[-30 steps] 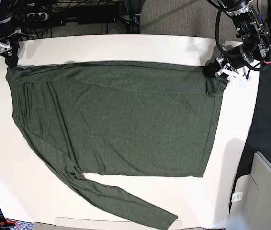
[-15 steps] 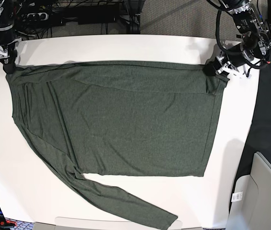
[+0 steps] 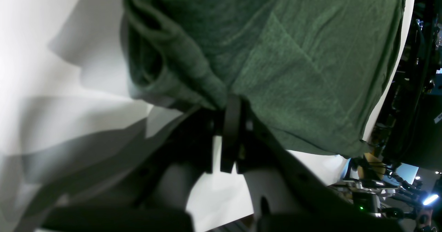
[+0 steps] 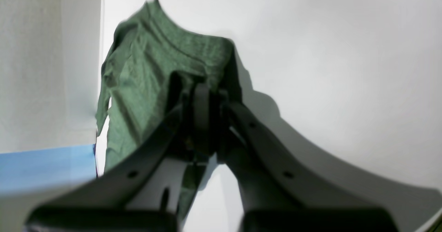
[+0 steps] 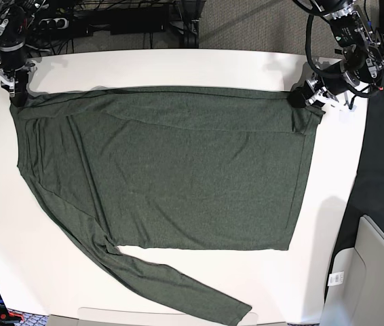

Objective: Fold the T-shirt properly
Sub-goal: 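Pull the folded edge away from the shirt body with both grippers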

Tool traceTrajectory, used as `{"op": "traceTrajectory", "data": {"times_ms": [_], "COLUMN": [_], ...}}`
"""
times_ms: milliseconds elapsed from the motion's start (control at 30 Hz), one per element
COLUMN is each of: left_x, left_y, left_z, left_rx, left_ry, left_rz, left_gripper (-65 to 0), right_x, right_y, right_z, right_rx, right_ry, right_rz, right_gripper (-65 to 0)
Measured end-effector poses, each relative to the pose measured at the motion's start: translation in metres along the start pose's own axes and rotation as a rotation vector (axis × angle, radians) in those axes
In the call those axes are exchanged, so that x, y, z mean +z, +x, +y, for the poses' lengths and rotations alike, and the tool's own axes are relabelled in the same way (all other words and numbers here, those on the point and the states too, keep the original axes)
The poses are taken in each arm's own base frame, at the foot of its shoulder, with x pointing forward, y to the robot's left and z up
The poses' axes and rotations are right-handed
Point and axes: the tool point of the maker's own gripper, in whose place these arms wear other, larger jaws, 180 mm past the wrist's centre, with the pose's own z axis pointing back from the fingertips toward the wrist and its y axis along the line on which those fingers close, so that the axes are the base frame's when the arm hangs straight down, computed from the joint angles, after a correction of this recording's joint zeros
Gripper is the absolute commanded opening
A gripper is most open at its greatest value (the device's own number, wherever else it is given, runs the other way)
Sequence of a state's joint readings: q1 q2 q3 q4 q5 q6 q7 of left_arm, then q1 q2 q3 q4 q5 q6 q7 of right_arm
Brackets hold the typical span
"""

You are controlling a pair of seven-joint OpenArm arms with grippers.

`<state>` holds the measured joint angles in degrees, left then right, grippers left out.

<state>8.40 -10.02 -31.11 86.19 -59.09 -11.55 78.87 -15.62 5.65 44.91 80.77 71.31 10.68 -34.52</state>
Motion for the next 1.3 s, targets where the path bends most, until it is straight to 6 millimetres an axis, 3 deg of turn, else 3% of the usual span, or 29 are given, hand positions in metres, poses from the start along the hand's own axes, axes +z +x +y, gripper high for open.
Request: {"op": "traceTrajectory", "data": {"times_ms": [233,500,767,1300], "left_x": [0.011,0.026,0.037,0.049], "left_y": [-0.007,-0.019,-0.032,-0.038], "left_z": [0.007,0.014,0.027,0.028], "left_rx": [-0.027,-0.064,-0.065,-0.105], "left_ry": [0.037,0.093,0.118,0.16], "left_rz": [0.0,0.016,0.041,0.046], "left_gripper": [-64.9,-64.9,-65.0,-64.9], "right_x": [0.019,0.037,0.057,0.06], "right_y": [-0.001,0.01,0.017,0.017], "right_z": [-0.014,-0.028,-0.03,-0.027], "right_rx": [-0.041,-0.033,0.013,0.028], "right_ry": [-0.007,-0.031,-0.057,-0.052], "right_rz": [0.013,0.025,0.046,0.05], "right_gripper": [-64.7,-64.7,-64.7,-64.4]}}
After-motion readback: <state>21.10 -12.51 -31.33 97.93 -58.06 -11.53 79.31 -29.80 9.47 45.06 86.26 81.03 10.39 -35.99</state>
